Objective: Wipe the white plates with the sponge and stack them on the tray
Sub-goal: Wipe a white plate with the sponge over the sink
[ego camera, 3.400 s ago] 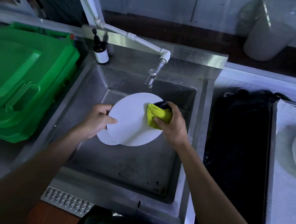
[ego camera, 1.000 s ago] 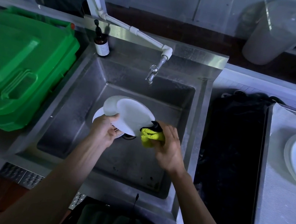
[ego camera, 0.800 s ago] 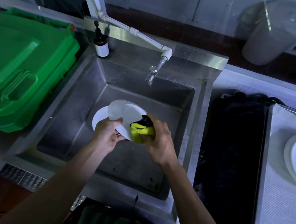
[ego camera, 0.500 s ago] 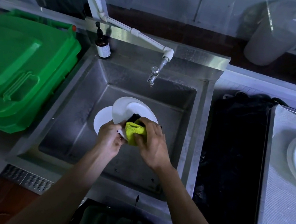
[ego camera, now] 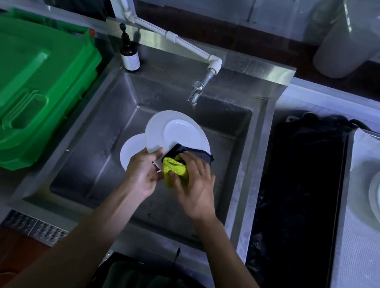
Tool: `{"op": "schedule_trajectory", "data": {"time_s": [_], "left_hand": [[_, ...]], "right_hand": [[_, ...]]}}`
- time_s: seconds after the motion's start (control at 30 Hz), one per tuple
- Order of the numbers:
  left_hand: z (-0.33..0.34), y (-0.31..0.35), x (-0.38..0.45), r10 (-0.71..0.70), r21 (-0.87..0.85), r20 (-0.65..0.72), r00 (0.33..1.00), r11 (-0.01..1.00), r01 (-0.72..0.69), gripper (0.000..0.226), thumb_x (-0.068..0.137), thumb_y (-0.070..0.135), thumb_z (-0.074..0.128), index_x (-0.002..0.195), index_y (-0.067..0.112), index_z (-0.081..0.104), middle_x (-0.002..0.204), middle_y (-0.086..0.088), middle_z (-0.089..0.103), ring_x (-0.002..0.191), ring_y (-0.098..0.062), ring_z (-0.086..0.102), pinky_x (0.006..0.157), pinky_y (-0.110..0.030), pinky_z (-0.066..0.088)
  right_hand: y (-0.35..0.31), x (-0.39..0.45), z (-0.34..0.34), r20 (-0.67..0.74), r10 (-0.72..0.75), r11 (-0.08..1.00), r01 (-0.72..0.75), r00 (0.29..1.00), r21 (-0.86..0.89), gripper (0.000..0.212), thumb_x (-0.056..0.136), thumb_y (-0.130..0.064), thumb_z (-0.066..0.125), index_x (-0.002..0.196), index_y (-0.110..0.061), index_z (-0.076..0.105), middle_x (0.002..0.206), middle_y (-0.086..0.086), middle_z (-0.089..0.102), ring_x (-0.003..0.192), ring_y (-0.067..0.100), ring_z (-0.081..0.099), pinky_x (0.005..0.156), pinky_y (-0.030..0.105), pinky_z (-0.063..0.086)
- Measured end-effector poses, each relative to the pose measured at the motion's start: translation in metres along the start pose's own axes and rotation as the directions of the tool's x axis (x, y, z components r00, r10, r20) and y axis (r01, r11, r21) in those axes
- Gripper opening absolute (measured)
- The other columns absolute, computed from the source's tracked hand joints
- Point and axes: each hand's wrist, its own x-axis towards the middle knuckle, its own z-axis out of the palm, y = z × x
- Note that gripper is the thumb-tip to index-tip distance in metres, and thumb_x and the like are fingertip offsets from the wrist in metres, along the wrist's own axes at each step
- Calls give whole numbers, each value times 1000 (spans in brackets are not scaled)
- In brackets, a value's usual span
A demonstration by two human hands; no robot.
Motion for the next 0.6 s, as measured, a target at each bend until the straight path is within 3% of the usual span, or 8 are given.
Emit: {"op": "schedule_trajectory", "data": {"time_s": [0.13,0.3,0.6], "left_hand": [[-4,2,-2,10,16,78,997,1000,-12,32,100,8,55,130,1,63,115,-18,71,93,-32,71,67,-41,59],[-12,4,-3,12,-8,158,987,1000,-11,29,99,8,56,126,8,64,123,-15,72,111,-33,70,79,-51,61],[-24,7,-4,-34,96,226,973,995,12,27,98,2,53,121,8,66,120,-10,73,115,-30,68,83,-53,60]], "right_hand": [[3,2,-3,-34,77,996,-76,996,49,47,95,-35,63,139,-21,53,146,-7,50,133,18,42,101,48,41],[13,9,-10,-70,191,969,-177,979,174,44,97,-28,62,138,-16,53,146,-4,49,131,20,43,107,49,39],[14,23,-11,-159,357,909,-303,921,287,39,94,-25,63,132,-16,58,135,-4,57,121,20,49,101,38,43]]}}
